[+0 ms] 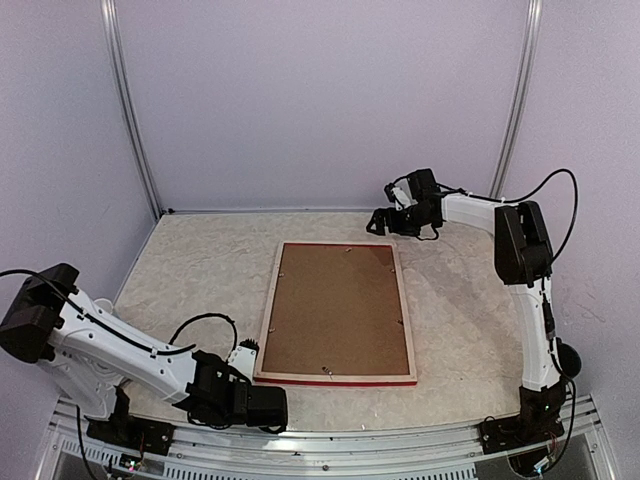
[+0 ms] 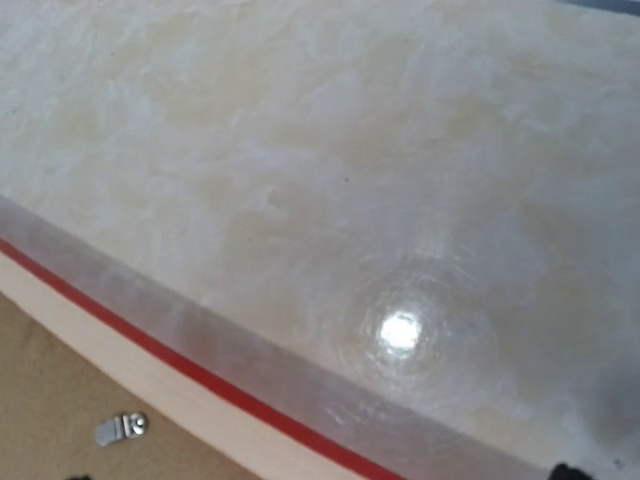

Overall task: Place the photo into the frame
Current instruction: Rotate the photo frame at the center of the board.

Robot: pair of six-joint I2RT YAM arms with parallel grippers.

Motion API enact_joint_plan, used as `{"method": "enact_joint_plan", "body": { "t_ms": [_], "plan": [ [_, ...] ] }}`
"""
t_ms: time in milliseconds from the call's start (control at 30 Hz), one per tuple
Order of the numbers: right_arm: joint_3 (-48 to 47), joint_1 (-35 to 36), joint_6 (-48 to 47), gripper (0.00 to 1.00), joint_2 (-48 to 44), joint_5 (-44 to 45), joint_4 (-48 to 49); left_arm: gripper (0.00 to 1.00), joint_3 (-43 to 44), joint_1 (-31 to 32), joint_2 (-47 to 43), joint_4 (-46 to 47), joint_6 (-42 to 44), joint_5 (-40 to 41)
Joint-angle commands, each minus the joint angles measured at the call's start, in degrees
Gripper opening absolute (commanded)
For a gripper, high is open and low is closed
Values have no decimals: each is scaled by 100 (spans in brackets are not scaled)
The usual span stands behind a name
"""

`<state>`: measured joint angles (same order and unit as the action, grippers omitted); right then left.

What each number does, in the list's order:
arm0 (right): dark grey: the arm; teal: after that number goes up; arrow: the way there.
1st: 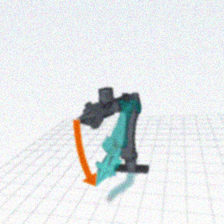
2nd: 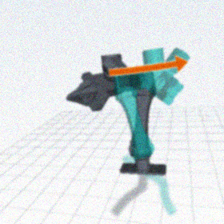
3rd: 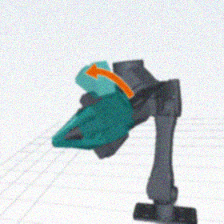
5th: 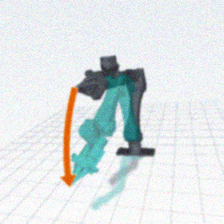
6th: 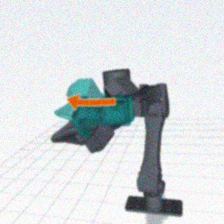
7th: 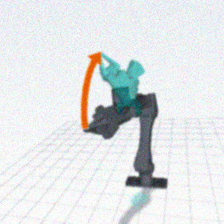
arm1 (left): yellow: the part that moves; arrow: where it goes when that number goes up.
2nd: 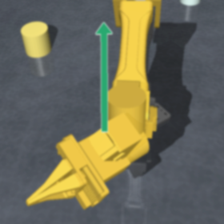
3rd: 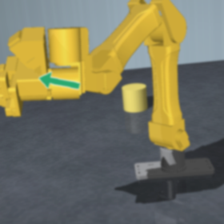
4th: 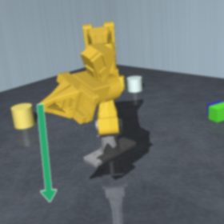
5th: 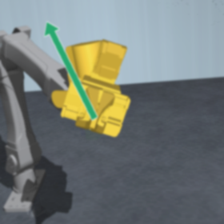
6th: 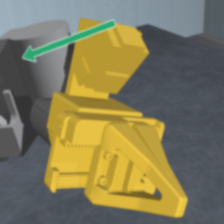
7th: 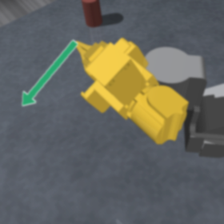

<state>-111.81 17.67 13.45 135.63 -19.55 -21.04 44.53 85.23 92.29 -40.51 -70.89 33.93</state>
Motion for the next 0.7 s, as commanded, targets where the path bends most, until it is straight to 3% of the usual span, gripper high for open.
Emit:
{"method": "enact_joint_plan", "body": {
  "t_ms": [0,467,667],
  "plan": [
    [25,-62,-208,99,188,-133,114,99,64,-51,276,-18,-127,133],
    [136,-131,-450,99,505,-236,256,99,-331,-560,20,621,23,26],
    [531,-148,-555,99,415,-809,301,99,-410,-782,-131,709,86,50]
  ]
}}
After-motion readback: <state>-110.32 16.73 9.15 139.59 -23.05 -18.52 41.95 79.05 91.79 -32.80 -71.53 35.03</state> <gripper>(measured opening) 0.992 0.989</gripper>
